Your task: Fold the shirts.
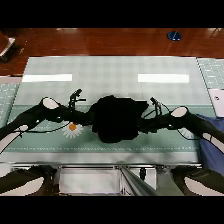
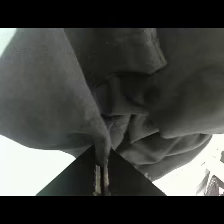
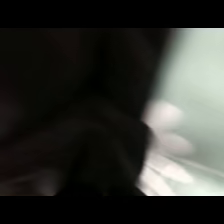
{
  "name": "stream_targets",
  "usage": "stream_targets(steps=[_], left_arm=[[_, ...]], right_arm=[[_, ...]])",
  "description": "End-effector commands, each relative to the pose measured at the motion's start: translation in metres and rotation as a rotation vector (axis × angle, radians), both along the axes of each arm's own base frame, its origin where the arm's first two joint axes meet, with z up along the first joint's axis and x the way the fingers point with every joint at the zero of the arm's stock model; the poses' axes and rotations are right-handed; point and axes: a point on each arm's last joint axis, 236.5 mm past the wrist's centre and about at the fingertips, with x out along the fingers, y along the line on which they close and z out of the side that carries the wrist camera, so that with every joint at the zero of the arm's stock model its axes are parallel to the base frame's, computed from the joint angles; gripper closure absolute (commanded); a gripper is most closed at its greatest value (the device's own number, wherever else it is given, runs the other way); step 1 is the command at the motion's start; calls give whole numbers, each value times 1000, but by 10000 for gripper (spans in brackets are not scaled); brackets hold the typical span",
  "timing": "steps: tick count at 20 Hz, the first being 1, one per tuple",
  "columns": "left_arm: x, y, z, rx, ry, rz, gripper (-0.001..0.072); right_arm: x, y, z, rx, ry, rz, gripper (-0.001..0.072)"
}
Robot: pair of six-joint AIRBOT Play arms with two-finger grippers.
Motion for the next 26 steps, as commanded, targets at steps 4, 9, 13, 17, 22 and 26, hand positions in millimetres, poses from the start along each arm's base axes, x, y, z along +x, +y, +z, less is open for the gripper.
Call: stream_targets(steps=[4, 9, 13, 17, 22, 26], left_arm=[[89, 36, 137, -106, -349, 114, 690], [135, 108, 411, -189, -997, 332, 690], [67, 124, 554, -163, -1365, 334, 690], [-2, 130, 593, -5, -1551, 340, 690], [-60, 151, 564, 270, -1493, 391, 690], [-64, 142, 483, 259, -1234, 319, 690]], right_arm=[[100, -28, 134, -89, -363, 106, 690], [155, -118, 399, -320, -940, -46, 690], [85, -132, 537, -412, -1267, -83, 690], [11, -156, 564, -534, -1352, -153, 690], [-40, -185, 522, -651, -1221, -188, 690], [-32, -172, 468, -591, -1086, -126, 690]])
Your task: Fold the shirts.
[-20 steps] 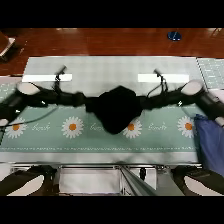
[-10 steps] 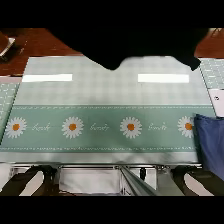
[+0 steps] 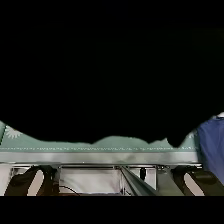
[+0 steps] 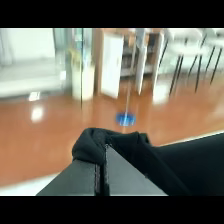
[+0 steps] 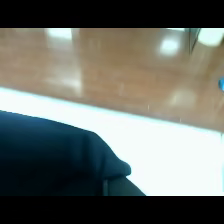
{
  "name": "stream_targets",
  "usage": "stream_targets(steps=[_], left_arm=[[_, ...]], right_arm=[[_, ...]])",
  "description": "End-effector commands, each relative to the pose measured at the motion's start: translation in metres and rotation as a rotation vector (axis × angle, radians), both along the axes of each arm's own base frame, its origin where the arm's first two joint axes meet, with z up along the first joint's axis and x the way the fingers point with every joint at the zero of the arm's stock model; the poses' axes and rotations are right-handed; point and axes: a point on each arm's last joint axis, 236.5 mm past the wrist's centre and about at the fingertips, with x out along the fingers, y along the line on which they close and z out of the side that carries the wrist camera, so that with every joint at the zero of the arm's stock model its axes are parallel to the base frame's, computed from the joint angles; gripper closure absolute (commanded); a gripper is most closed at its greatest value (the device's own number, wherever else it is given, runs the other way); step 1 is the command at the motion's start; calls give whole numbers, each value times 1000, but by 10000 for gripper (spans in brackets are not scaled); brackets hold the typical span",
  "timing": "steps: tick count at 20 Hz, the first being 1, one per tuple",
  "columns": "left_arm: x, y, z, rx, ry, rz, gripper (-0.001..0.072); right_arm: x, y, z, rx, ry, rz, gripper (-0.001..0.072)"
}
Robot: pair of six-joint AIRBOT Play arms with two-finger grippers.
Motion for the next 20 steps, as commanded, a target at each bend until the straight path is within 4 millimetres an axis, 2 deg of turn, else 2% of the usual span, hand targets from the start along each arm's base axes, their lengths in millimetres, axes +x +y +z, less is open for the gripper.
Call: stream_targets(steps=[1, 3, 5, 7, 9, 11, 13, 15, 17, 18, 19, 20], left_arm=[[-2, 4, -90, -14, 297, 9, 689], [10, 1, -164, -67, 522, -27, 689], [29, -6, -231, -178, 693, -71, 690], [52, -9, -295, -290, 792, -78, 689], [76, -3, -360, -374, 865, 1, 690], [96, 4, -407, -415, 911, 84, 689], [118, 9, -438, -424, 942, 146, 689], [136, 15, -466, -415, 968, 199, 690], [143, 16, -495, -423, 1029, 234, 689], [143, 15, -506, -432, 1065, 241, 648], [141, 11, -514, -434, 1110, 230, 337], [136, 6, -518, -416, 1155, 195, 194]], right_arm=[[5, 9, -56, 27, 158, 30, 690], [29, 13, -101, 44, 268, 43, 690], [62, 19, -151, 82, 372, 56, 690], [95, 31, -198, 133, 470, 89, 690], [136, 44, -241, 197, 560, 119, 690], [178, 53, -277, 271, 606, 116, 690], [212, 61, -314, 342, 665, 103, 689], [240, 69, -342, 419, 704, 89, 689], [258, 75, -363, 469, 743, 84, 689], [265, 77, -370, 496, 757, 79, 590], [268, 76, -375, 515, 771, 68, 315], [269, 69, -376, 510, 776, 62, 303]])
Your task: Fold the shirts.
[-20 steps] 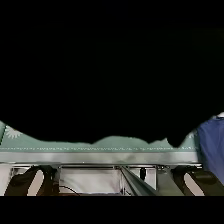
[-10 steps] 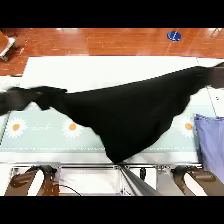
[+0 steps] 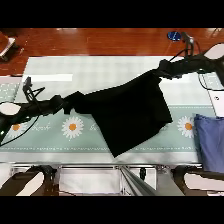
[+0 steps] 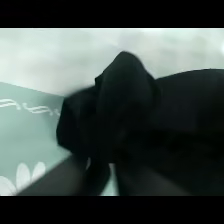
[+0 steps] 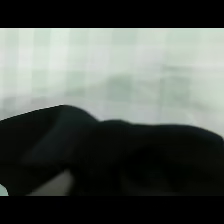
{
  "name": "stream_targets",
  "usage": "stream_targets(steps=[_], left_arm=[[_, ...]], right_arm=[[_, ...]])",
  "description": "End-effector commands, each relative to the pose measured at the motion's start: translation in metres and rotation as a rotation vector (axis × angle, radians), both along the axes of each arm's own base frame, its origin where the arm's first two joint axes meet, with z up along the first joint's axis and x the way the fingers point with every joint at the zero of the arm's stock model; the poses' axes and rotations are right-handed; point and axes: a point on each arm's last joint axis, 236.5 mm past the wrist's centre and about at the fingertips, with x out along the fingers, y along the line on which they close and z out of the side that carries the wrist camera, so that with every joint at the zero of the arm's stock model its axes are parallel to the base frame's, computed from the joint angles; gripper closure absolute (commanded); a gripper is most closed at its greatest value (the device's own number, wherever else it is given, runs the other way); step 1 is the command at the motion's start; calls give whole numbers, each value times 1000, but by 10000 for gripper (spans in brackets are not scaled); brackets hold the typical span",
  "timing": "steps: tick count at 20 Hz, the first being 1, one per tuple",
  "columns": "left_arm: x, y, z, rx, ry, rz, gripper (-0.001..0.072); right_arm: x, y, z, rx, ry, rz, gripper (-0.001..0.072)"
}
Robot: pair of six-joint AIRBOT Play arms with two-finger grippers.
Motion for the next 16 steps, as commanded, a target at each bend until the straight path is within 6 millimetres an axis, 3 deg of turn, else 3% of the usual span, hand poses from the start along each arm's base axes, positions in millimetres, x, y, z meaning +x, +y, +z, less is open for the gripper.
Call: stream_targets(steps=[1, 3, 5, 6, 8, 9, 11, 14, 16], left_arm=[[-5, -3, -26, 24, 100, -113, 196], [-8, 26, -6, 91, 128, -175, 196], [-3, 65, 20, 108, 114, -101, 196], [-3, 72, 28, 59, 113, -36, 197], [-17, 42, 26, -78, 160, -65, 197], [-27, 16, 17, -131, 186, -120, 198], [-40, -24, -8, -162, 247, -197, 198], [-32, -71, -37, -189, 296, -240, 198], [-25, -93, -52, -217, 337, -253, 199]], right_arm=[[16, -13, -15, 49, 53, -41, 303], [0, -58, 2, 24, 86, -47, 304], [-33, -130, 7, -108, 138, -114, 305], [-57, -165, 2, -182, 177, -173, 306], [-97, -199, -19, -199, 225, -336, 307], [-116, -196, -36, -160, 241, -395, 307], [-151, -170, -68, -102, 270, -404, 307], [-191, -121, -98, -19, 324, -318, 307], [-208, -102, -110, -14, 355, -279, 307]])
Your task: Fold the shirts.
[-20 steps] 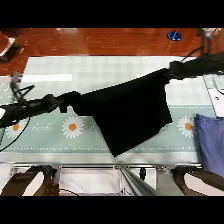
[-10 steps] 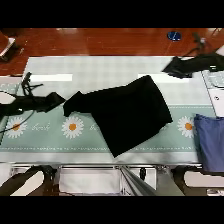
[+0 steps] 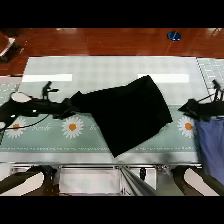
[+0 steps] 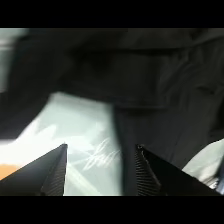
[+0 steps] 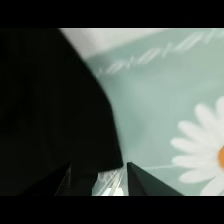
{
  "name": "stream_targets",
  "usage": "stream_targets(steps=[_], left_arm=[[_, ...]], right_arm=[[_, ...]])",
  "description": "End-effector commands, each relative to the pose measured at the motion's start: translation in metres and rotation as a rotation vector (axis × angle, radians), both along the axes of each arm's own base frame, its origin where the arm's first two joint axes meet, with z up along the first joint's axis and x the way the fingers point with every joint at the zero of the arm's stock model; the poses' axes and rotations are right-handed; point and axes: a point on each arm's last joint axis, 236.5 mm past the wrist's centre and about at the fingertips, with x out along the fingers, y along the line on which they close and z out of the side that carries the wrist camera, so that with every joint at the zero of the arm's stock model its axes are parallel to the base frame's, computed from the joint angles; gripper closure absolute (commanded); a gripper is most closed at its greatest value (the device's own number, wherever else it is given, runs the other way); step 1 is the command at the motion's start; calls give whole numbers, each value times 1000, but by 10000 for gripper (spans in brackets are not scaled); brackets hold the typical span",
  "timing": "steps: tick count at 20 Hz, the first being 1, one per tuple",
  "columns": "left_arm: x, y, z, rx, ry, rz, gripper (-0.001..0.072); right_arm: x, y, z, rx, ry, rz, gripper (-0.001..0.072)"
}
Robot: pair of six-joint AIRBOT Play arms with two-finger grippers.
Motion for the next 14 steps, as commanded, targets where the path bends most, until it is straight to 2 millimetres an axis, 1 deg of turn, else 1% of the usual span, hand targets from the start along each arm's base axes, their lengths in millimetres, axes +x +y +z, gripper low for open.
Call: stream_targets(steps=[1, 2, 4, 7, 8, 9, 10, 11, 12, 14], left_arm=[[7, -45, -26, -56, 75, -29, 199], [12, -51, -31, -58, 88, -39, 199], [23, -60, -36, -66, 102, -41, 199], [38, -65, -40, -71, 122, -25, 201], [43, -66, -40, -72, 117, -25, 218], [47, -66, -38, -73, 108, -25, 354], [51, -67, -35, -74, 95, -30, 581], [54, -67, -32, -72, 74, -41, 689], [57, -68, -29, -73, 60, -46, 689], [60, -70, -23, -81, 51, -58, 689]], right_arm=[[-37, 35, -26, 47, 45, 50, 307], [-42, 42, -30, 52, 57, 72, 307], [-48, 51, -34, 51, 73, 110, 307], [-62, 69, -44, 66, 115, 153, 307], [-71, 76, -49, 73, 141, 169, 307], [-80, 85, -54, 83, 167, 185, 307], [-87, 93, -58, 90, 188, 199, 307], [-94, 102, -62, 98, 206, 214, 307], [-100, 111, -64, 102, 219, 233, 307], [-101, 124, -66, 95, 218, 254, 307]])
